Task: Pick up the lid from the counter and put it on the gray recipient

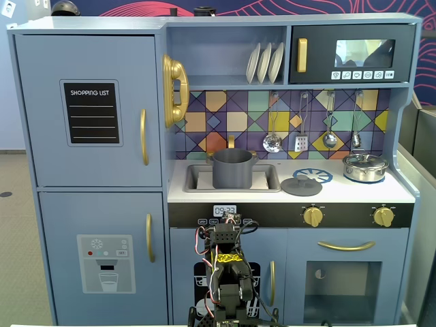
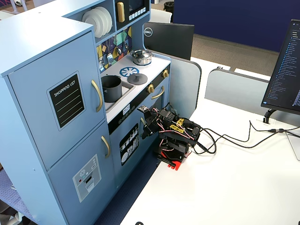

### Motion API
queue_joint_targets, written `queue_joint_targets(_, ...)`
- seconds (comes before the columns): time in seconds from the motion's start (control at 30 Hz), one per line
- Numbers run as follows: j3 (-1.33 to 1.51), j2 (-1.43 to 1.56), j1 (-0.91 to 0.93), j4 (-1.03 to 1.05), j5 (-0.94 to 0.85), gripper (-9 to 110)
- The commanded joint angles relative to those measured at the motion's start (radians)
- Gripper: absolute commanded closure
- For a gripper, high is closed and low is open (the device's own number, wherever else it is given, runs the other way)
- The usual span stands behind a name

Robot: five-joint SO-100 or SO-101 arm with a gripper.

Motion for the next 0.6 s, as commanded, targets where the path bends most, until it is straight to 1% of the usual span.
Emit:
queue_joint_targets(0.0, 0.017, -0.008, 0.018, 0.17, -0.009, 91)
queue_joint_targets(0.2, 0.018, -0.008, -0.011, 0.167, 0.012, 90)
queue_joint_targets(0.27, 0.018, -0.008, -0.009, 0.167, -0.071, 93)
queue_joint_targets(0.3, 0.018, -0.008, -0.011, 0.16, -0.054, 94)
queue_joint_targets(0.37, 0.018, -0.008, -0.014, 0.175, -0.049, 101)
queue_joint_targets(0.47, 0.006, -0.008, -0.002, 0.17, -0.077, 102)
queue_joint_targets(0.5, -0.02, -0.008, 0.005, 0.161, -0.038, 102)
queue_joint_targets(0.57, -0.095, -0.008, 0.037, 0.121, -0.021, 102)
